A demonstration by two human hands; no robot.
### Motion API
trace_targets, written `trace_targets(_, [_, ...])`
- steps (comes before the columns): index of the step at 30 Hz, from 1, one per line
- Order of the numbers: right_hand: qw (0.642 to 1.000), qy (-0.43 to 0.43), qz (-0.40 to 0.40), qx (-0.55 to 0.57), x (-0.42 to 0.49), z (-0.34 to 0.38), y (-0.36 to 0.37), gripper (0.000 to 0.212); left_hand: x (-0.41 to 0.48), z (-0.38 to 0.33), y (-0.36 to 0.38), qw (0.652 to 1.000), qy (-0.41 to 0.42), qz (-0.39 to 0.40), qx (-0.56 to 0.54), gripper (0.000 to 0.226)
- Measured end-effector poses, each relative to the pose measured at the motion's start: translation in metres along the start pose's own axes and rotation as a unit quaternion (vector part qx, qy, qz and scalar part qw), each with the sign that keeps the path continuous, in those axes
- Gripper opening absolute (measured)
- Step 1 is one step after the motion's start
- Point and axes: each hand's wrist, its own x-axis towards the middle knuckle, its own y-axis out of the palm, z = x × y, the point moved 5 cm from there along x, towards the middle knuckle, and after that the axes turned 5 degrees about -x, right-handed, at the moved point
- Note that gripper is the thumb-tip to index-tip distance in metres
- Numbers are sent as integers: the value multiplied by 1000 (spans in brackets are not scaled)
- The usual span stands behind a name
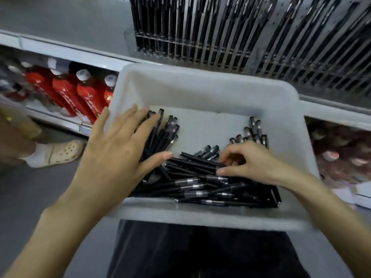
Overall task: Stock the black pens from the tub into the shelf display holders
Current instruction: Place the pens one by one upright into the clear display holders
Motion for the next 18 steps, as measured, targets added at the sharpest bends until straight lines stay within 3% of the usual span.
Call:
trace_targets(5, [1000,16,11,-2,1,3,7,23,-1,-3,5,997,-9,18,71,82])
trace_targets(11, [1000,8,4,25,-3,1,5,22,-3,-7,3,999,-7,11,52,81])
trace_targets(14, [999,-7,-36,41,-6,3,0,22,-2,-11,-2,1000,-1,-14,7,77])
trace_targets(18, [988,-38,-110,102,-8,5,-16,22,11,-21,-16,987,16,-78,-138,60])
